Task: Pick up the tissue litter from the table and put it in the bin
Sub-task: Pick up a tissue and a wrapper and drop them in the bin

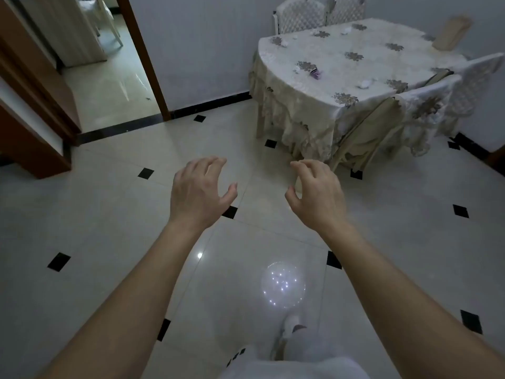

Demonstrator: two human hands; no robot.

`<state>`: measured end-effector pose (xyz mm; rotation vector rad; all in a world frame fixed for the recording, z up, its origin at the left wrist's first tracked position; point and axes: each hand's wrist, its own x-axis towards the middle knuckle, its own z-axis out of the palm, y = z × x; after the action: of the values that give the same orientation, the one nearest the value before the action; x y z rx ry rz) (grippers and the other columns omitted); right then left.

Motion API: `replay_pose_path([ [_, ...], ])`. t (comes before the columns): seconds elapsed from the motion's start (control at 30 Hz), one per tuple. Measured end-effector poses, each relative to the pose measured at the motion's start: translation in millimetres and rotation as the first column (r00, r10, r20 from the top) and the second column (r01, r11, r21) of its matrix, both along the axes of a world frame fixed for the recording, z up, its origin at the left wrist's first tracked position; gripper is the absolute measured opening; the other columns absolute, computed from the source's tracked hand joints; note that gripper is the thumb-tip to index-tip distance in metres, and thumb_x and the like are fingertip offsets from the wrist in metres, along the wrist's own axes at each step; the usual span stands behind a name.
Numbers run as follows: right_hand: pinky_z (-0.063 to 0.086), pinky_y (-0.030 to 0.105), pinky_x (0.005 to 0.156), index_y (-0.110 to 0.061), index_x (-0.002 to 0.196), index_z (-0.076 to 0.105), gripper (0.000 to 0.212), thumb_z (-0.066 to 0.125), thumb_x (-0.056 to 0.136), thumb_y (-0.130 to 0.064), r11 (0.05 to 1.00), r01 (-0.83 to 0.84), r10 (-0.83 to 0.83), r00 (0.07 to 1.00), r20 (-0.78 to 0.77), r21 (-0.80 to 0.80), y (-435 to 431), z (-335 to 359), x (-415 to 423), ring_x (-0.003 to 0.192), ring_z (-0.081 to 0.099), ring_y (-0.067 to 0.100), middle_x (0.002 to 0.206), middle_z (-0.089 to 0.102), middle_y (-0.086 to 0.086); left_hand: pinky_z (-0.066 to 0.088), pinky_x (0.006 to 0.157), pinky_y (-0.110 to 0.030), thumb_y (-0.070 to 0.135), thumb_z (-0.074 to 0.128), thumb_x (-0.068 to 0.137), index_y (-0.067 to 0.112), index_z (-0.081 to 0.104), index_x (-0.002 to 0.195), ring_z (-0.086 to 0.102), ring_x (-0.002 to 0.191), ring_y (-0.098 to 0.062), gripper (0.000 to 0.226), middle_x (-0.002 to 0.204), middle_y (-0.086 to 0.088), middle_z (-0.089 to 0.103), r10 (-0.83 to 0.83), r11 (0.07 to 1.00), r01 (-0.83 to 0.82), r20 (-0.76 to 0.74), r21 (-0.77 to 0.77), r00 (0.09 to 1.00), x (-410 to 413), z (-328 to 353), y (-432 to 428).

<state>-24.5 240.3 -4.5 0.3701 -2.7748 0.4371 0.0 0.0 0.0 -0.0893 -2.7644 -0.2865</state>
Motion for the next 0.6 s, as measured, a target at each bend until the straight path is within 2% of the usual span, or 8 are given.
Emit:
replay_pose_path([
  [0.3, 0.042, 0.042, 0.102, -0.014, 0.131, 0.058, 0.044, 0.059, 0.089, -0.028, 0.999, 0.021, -0.020, 1.000, 0.022, -0.025, 15, -20, -80, 0.124, 0.051, 0.026, 0.128, 0.059, 0.008, 0.045, 0.092, -0.043, 0.048, 0.055, 0.089, 0.017, 0.055, 0.131, 0.055, 0.116, -0.024, 0.053, 0.129, -0.004, 0.061, -0.032, 0.999, 0.032, 0.001, -0.022, 0.999, -91, -14, 17],
  [0.43, 0.042, 0.043, 0.103, -0.013, 0.129, 0.059, 0.043, 0.060, 0.089, -0.027, 0.999, 0.028, -0.026, 0.999, 0.045, -0.037, 36, -27, -142, 0.124, 0.051, 0.026, 0.127, 0.060, 0.009, 0.045, 0.091, -0.042, 0.050, 0.052, 0.089, 0.018, 0.053, 0.133, 0.054, 0.116, -0.023, 0.054, 0.130, -0.003, 0.060, -0.031, 0.999, 0.031, 0.010, -0.035, 0.999, -159, -13, 38],
  [0.6, 0.045, 0.040, 0.096, -0.012, 0.121, 0.062, 0.036, 0.062, 0.086, -0.023, 0.999, 0.030, -0.030, 1.000, -0.001, -0.032, 69, -21, -236, 0.115, 0.055, 0.027, 0.118, 0.063, 0.007, 0.046, 0.089, -0.042, 0.051, 0.053, 0.088, 0.018, 0.055, 0.131, 0.055, 0.114, -0.023, 0.054, 0.128, -0.002, 0.061, -0.036, 0.999, 0.036, 0.011, -0.039, 0.999, -257, -6, 76],
])
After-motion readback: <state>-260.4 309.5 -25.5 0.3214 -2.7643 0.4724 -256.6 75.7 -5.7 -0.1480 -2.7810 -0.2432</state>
